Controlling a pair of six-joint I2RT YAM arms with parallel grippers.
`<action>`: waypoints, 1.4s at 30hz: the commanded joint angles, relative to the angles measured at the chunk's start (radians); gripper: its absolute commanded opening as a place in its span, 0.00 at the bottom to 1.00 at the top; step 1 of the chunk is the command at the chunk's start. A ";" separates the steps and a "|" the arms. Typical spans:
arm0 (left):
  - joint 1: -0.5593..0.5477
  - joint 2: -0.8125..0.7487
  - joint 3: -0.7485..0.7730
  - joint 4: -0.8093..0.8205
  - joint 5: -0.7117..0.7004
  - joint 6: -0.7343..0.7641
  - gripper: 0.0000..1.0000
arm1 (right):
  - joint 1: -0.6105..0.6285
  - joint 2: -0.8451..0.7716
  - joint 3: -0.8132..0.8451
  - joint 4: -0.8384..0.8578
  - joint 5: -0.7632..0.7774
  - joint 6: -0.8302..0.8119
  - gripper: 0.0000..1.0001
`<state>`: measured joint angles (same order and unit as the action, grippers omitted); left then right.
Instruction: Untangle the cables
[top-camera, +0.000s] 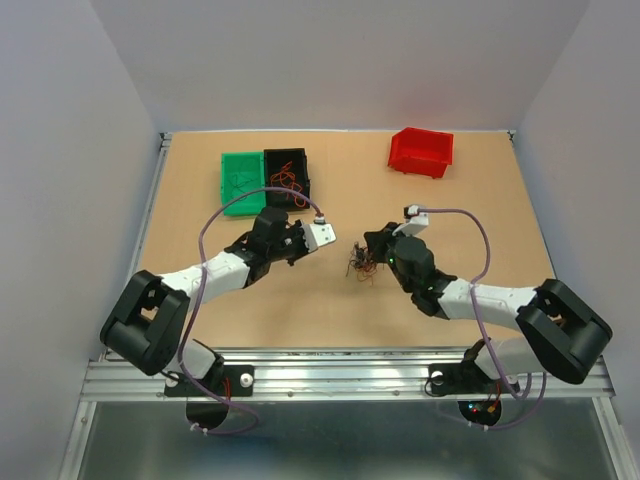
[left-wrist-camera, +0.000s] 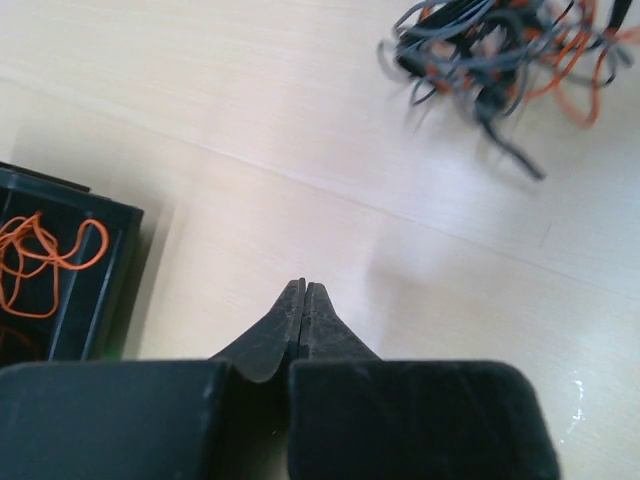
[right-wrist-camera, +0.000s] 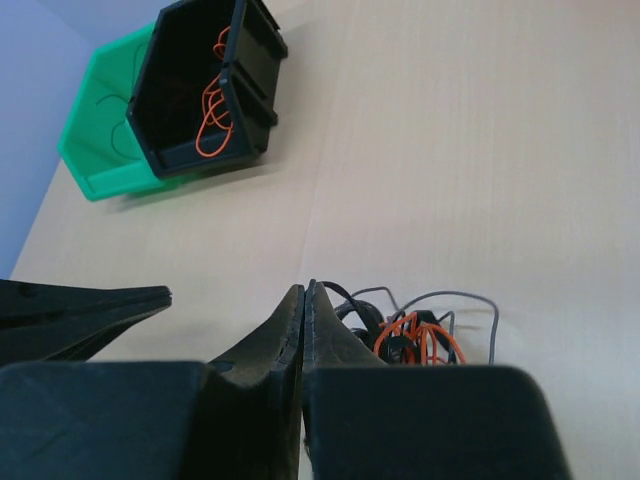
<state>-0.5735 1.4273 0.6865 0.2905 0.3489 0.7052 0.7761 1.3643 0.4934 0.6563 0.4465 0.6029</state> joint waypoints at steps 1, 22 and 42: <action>0.024 -0.060 -0.004 0.030 0.033 -0.036 0.00 | -0.014 -0.070 -0.047 0.054 -0.012 0.012 0.01; 0.161 -0.344 -0.042 0.015 0.568 -0.112 0.57 | -0.003 -0.149 0.046 0.167 -0.692 -0.018 0.00; 0.158 -0.254 0.024 -0.149 0.690 0.014 0.44 | 0.046 0.070 0.220 0.221 -0.798 -0.011 0.01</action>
<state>-0.4114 1.1820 0.6624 0.1482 0.9897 0.7025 0.8085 1.4155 0.6342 0.7944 -0.3195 0.5842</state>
